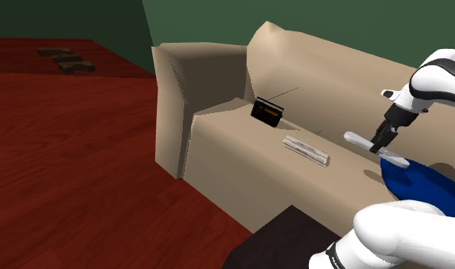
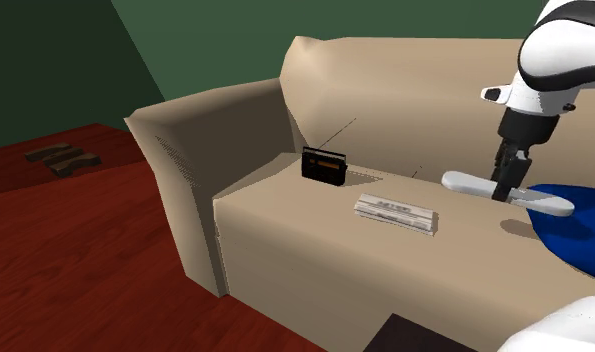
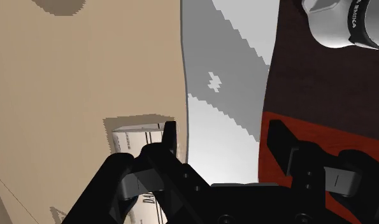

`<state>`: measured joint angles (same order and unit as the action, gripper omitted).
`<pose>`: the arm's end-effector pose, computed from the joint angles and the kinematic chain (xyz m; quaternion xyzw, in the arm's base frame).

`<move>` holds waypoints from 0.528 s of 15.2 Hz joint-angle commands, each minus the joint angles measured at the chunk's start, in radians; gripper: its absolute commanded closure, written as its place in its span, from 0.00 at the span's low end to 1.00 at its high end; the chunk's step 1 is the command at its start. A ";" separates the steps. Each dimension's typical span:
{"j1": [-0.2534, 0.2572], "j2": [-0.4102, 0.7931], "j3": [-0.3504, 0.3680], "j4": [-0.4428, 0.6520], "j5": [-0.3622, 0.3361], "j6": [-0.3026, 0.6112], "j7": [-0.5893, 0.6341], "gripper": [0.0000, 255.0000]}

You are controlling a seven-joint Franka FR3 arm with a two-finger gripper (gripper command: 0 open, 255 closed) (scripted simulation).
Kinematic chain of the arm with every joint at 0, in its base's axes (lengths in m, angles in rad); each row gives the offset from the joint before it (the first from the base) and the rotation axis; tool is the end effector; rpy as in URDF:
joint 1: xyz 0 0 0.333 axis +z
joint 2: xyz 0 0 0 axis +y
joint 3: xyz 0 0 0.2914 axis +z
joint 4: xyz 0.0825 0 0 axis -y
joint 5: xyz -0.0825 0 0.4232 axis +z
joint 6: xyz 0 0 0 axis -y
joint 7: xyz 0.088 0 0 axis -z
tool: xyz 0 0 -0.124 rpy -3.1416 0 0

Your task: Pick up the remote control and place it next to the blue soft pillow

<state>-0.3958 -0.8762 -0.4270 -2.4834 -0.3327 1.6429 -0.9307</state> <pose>0.2174 -0.2983 0.4973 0.9903 0.1388 -0.0051 0.0004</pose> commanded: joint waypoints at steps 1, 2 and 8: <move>-0.032 -0.060 -0.015 -0.022 -0.028 -0.033 -0.033 1.00; -0.048 -0.086 -0.025 -0.030 -0.042 -0.050 -0.052 1.00; -0.144 -0.225 -0.095 -0.049 -0.139 -0.148 -0.179 1.00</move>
<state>-0.5244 -1.0811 -0.5078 -2.5301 -0.4532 1.5084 -1.0870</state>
